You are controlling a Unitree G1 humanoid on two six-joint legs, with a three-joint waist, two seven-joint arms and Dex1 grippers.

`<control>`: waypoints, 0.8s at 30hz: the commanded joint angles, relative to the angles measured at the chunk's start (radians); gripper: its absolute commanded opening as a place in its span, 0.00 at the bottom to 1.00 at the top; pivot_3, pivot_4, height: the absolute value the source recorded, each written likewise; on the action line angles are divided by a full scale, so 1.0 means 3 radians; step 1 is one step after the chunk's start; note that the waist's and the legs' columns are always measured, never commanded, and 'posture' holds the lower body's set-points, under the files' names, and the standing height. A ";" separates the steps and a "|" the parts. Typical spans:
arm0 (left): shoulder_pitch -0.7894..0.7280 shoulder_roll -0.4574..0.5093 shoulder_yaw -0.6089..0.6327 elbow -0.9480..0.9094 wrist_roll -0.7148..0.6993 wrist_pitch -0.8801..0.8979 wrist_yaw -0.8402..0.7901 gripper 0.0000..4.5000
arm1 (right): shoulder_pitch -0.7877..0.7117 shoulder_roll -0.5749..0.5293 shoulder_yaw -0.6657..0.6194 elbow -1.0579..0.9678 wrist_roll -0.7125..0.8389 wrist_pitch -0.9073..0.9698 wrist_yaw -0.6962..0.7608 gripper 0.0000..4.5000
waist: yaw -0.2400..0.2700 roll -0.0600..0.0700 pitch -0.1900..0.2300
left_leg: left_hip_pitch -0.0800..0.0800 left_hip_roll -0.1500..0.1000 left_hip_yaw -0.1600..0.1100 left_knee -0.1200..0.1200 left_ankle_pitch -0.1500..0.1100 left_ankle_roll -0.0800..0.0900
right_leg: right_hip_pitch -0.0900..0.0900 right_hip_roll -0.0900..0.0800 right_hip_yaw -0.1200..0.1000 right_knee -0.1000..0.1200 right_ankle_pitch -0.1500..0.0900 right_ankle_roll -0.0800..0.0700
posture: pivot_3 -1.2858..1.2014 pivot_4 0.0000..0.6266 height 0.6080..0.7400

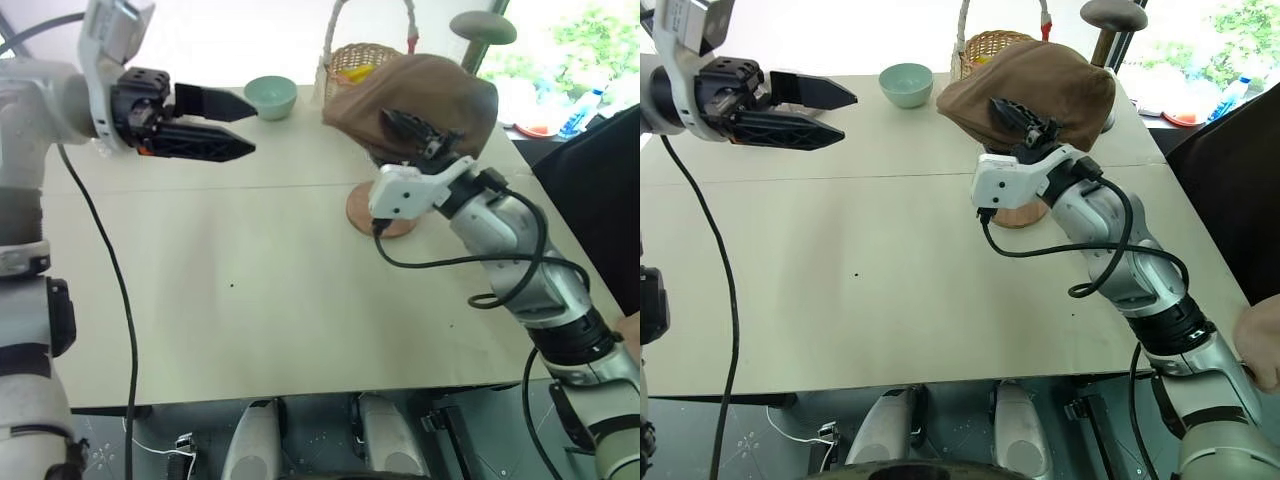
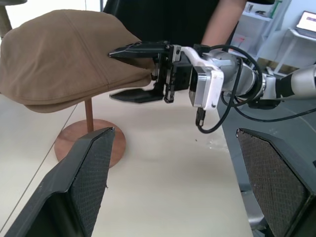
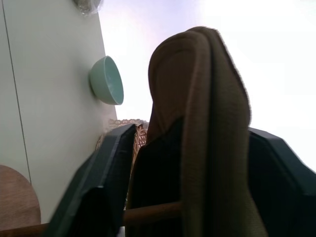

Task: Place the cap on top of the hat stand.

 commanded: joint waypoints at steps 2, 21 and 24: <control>-0.0087 0.0011 0.0105 -0.0001 0.0039 -0.0085 0.0066 0.92 | -0.0036 0.0037 -0.0226 -0.0069 0.0001 -0.0085 0.0015 0.06 | 0.0001 0.0000 0.0000 | 0.0000 0.0000 0.0000 0.0000 0.0000 0.0000 | 0.0000 0.0000 0.0000 0.0000 0.0000 0.0000 | 0.52 0.24 1.00; -0.0199 -0.0006 0.0316 0.0284 0.0108 -0.0163 0.0440 0.96 | -0.0559 -0.0386 -0.0806 0.1140 0.1154 -0.2423 0.0345 0.00 | -0.0018 0.0000 0.0000 | 0.0002 0.0000 0.0000 -0.0003 0.0000 0.0000 | 0.0002 0.0000 0.0000 -0.0001 0.0004 0.0008 | 0.52 0.24 1.00; -0.0152 0.0028 0.0372 0.0239 0.0112 -0.0159 0.0499 0.96 | -0.0655 -0.0363 -0.0780 0.1503 0.1119 -0.3086 0.0270 0.00 | -0.0018 0.0000 0.0000 | 0.0004 0.0000 0.0000 -0.0006 0.0000 0.0000 | 0.0002 0.0000 0.0000 0.0000 0.0007 0.0014 | 0.52 0.24 1.00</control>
